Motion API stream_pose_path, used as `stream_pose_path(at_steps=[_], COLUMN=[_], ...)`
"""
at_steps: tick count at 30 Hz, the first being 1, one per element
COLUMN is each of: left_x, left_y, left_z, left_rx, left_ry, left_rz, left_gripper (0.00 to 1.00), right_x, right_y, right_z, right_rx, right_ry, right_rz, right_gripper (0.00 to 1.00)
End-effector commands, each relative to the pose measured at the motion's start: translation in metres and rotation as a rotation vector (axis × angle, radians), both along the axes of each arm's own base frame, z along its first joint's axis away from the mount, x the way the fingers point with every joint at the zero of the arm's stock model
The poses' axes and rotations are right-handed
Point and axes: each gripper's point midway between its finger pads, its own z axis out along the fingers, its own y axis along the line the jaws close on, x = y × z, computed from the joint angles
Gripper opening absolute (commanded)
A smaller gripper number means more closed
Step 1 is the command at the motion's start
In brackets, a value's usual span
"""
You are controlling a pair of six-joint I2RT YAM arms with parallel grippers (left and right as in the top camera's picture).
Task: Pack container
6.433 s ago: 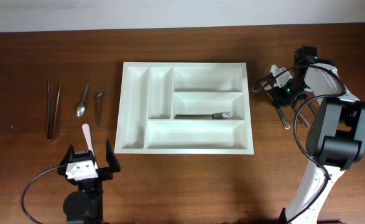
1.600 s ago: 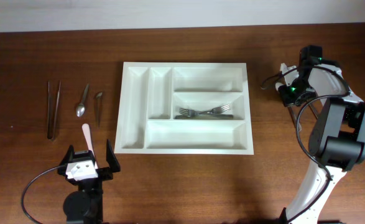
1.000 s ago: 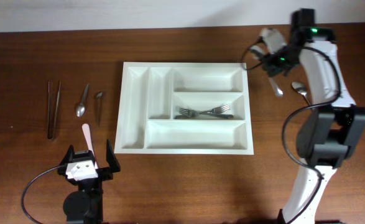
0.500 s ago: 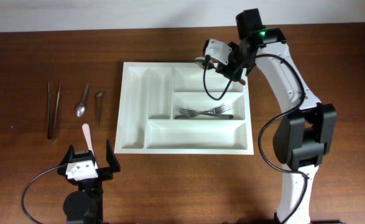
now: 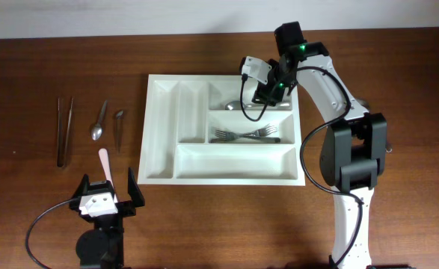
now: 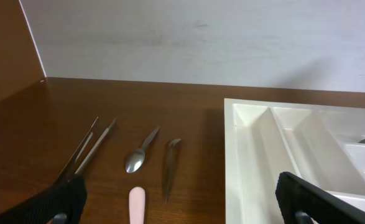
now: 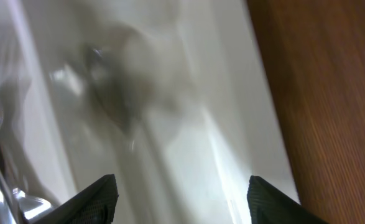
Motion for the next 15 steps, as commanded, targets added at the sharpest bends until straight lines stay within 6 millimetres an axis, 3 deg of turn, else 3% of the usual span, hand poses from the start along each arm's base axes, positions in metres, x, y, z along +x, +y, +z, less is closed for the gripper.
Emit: stream_pose_path(at_steps=[1, 4, 8, 11, 15], left_x=[0.0, 0.0, 0.0, 0.0, 0.0], left_y=[-0.001, -0.001, -0.001, -0.001, -0.001], left_z=[-0.002, -0.002, -0.002, -0.002, -0.002], left_rx=[0.014, 0.014, 0.014, 0.014, 0.014], left_ry=[0.0, 0.0, 0.0, 0.0, 0.0], left_rz=[-0.009, -0.009, -0.009, -0.009, -0.009], left_gripper=[0.99, 0.99, 0.99, 0.99, 0.99], right_x=[0.014, 0.028, 0.022, 0.002, -0.019], right_y=[0.005, -0.026, -0.111, -0.162, -0.216], right_z=[0.047, 0.079, 0.109, 0.106, 0.095], right_rx=[0.075, 0.026, -0.141, -0.222, -0.238], right_ry=[-0.039, -0.075, -0.1, -0.036, 0.066], right_rz=[-0.14, -0.373, -0.674, -0.766, -0.906], right_gripper=[0.68, 0.68, 0.69, 0.7, 0.7])
